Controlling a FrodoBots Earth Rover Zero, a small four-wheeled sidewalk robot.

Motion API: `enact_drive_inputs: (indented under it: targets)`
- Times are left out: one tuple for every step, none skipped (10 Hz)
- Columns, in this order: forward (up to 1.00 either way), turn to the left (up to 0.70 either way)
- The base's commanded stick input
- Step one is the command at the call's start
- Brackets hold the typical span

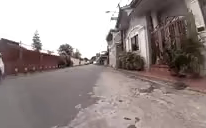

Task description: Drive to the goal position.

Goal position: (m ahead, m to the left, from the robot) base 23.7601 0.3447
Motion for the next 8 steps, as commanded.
enact_drive_inputs:
  targets:
    - [0.7, 0.0]
    - [0.7, 0.0]
    - [0.7, 0.0]
    - [0.7, 0.0]
    - [0.7, 0.0]
    - [0.7, 0.0]
    - [0.7, 0.0]
    - [0.7, 0.0]
